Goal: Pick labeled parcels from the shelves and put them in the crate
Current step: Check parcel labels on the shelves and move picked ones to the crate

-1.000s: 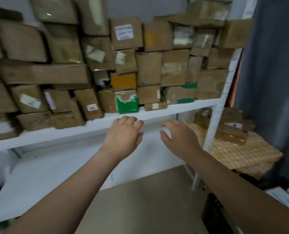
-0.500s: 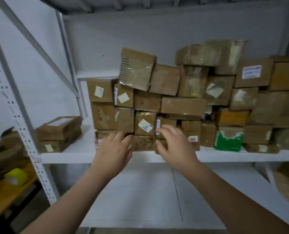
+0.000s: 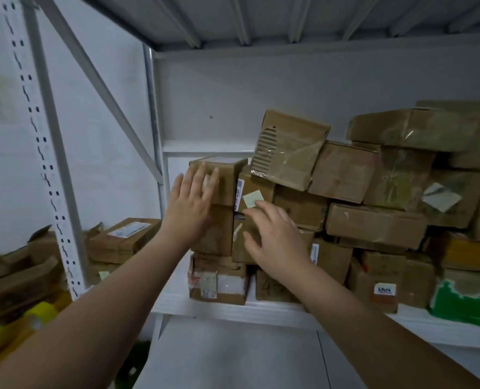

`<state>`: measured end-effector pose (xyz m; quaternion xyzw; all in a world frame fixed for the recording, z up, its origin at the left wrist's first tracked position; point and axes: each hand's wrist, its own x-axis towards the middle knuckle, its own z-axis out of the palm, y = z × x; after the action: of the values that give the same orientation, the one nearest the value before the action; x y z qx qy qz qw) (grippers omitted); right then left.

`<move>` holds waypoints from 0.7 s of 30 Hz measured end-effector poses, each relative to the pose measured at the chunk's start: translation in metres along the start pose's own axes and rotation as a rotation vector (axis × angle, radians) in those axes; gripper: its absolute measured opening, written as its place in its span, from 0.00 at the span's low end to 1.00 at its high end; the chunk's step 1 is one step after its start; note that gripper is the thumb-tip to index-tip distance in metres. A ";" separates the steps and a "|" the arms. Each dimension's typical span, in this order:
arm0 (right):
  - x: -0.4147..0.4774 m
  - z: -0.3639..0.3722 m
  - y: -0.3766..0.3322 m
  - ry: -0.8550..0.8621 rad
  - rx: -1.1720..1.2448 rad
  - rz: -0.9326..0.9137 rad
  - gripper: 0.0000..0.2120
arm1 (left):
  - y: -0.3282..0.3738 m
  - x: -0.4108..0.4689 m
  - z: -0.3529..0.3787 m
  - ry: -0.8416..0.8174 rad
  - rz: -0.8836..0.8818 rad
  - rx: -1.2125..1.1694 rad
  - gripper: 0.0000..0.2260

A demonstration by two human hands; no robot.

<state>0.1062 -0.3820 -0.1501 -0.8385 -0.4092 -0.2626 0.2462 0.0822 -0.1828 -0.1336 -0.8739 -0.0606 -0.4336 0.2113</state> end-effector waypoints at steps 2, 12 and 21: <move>0.015 0.007 0.000 -0.010 -0.003 0.011 0.22 | -0.010 0.016 0.012 0.000 0.004 0.040 0.43; 0.045 0.037 -0.020 0.106 0.285 0.198 0.23 | -0.046 0.020 0.031 0.232 0.050 -0.136 0.43; 0.076 0.067 -0.098 0.226 1.029 0.529 0.29 | -0.092 -0.036 0.046 0.471 0.171 -0.319 0.39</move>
<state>0.0823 -0.2446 -0.1317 -0.6517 -0.2320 -0.0479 0.7205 0.0669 -0.0776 -0.1572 -0.7733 0.1329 -0.6092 0.1153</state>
